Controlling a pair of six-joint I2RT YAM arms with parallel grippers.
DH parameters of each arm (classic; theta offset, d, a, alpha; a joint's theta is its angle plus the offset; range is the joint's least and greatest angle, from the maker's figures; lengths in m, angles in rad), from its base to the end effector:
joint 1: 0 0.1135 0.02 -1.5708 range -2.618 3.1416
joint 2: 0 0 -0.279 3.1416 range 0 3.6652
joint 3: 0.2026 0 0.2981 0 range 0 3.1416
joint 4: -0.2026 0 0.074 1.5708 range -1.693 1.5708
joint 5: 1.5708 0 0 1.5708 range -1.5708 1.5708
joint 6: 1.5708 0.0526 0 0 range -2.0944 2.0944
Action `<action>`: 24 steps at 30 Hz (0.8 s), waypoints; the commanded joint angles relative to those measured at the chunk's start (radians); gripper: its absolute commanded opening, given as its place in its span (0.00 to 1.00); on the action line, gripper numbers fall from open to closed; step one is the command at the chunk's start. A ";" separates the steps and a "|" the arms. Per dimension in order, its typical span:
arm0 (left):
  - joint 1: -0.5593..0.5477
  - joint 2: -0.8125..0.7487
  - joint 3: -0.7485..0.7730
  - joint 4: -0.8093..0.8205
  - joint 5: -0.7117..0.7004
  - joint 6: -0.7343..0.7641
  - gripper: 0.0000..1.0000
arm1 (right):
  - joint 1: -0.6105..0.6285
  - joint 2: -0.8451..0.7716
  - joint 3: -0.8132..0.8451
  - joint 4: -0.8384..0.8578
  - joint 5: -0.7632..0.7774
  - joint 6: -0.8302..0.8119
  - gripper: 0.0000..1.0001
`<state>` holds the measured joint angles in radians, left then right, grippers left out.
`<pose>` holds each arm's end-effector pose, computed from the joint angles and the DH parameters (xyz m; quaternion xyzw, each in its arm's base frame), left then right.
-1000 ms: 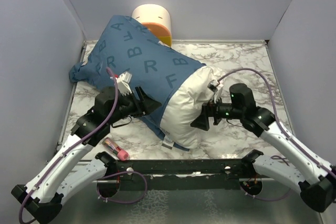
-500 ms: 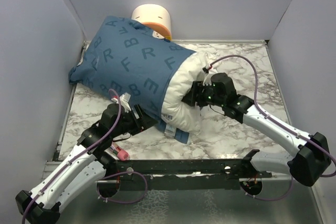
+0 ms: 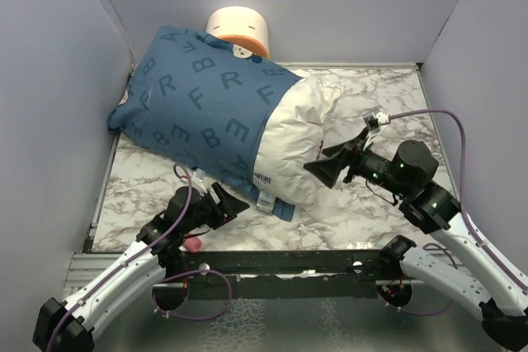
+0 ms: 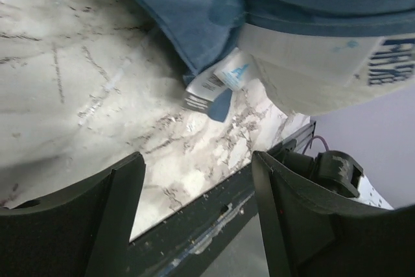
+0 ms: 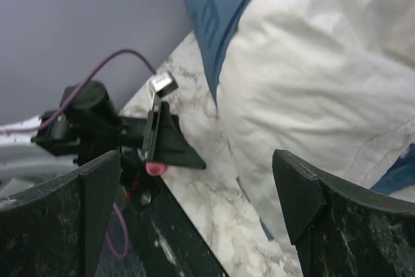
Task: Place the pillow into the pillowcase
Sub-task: Stuff the pillow into the pillowcase.
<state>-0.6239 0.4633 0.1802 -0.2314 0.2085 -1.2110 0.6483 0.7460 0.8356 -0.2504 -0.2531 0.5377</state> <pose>0.1371 -0.1121 0.1525 -0.1984 0.8375 -0.4526 0.2333 0.1705 0.1457 0.3687 -0.1234 0.7498 0.4390 0.4794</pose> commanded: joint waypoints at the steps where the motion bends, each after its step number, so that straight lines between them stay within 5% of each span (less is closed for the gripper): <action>1: -0.005 0.014 -0.105 0.302 -0.064 -0.041 0.70 | -0.001 -0.036 -0.185 -0.123 -0.164 -0.035 1.00; 12: -0.008 0.351 -0.167 0.770 -0.158 0.027 0.70 | 0.000 0.130 -0.454 0.335 -0.150 0.073 1.00; 24: -0.010 0.825 -0.088 1.184 -0.103 0.033 0.65 | 0.002 0.559 -0.300 0.642 -0.150 0.106 1.00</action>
<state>-0.6296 1.1683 0.0463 0.7277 0.0616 -1.1934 0.6483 1.2308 0.4530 0.2188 -0.3916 0.6243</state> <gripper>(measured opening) 0.672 0.998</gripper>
